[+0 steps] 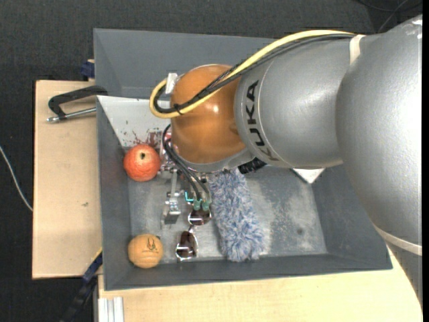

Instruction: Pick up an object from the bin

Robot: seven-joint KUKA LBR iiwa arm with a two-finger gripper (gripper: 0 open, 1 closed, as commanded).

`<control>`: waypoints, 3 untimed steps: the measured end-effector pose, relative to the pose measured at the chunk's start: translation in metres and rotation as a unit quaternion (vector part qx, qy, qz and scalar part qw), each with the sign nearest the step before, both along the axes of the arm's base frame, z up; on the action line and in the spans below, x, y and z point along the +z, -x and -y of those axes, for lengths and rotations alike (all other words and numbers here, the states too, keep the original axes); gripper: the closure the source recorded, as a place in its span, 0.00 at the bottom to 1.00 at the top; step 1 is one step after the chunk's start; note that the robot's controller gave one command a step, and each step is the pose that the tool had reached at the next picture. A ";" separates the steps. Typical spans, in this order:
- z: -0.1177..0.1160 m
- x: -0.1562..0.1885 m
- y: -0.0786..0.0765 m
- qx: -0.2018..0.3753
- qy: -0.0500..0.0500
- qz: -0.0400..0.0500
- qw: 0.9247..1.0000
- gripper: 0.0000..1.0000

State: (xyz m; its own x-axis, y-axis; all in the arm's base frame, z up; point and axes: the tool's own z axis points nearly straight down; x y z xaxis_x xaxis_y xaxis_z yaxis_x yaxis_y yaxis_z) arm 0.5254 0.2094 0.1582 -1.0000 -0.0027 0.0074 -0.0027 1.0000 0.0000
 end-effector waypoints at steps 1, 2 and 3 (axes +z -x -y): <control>0.001 0.004 -0.002 -0.001 -0.001 0.004 1.000 0.00; -0.018 -0.070 0.034 0.104 -0.001 0.005 0.995 1.00; -0.016 -0.077 0.014 0.075 -0.002 0.006 0.997 1.00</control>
Offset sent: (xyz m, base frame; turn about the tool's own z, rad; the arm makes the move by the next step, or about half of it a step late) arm -0.0351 0.0181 -0.0706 -0.2112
